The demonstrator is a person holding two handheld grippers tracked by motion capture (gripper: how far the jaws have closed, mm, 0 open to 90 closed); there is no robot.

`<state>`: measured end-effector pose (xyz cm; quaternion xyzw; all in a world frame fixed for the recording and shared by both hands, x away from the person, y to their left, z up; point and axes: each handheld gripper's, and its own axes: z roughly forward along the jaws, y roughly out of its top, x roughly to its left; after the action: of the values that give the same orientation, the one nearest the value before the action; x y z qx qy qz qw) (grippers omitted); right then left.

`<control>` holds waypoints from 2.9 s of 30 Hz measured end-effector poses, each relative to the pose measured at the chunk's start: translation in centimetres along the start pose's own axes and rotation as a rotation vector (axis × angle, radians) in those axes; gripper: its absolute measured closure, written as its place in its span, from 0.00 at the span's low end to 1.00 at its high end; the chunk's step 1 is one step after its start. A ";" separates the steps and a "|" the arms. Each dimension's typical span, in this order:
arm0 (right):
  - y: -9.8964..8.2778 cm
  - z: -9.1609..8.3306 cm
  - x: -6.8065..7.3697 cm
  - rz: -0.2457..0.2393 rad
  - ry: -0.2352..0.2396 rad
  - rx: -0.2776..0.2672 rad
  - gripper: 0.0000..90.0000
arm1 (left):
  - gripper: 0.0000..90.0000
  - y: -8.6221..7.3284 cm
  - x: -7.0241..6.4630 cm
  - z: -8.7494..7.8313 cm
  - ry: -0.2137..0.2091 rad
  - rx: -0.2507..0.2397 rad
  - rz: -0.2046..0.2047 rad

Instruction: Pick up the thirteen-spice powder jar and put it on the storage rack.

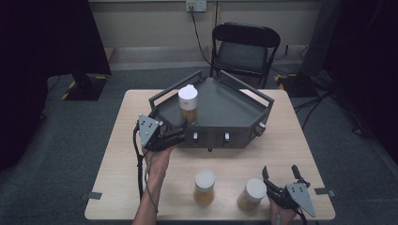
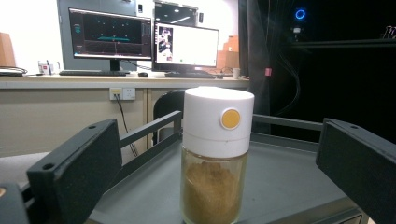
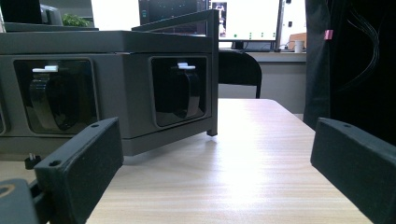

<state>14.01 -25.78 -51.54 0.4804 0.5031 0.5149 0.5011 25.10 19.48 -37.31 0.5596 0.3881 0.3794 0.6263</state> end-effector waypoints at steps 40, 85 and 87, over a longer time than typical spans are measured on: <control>0.0 0.0 0.0 0.000 -0.003 0.000 0.01 | 0.00 -4.1 0.0 -4.4 0.022 -0.021 0.030; 0.0 0.0 0.1 0.000 -0.003 0.000 0.01 | 0.00 -12.8 -1.2 -8.4 0.106 0.062 0.094; 0.0 0.0 0.1 0.000 -0.003 0.000 0.01 | 0.00 -13.1 -1.3 -8.4 0.110 0.062 0.092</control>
<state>14.01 -25.73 -51.54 0.4811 0.5023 0.5142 0.5018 17.43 20.64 -50.89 0.5745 0.4072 0.4258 0.5683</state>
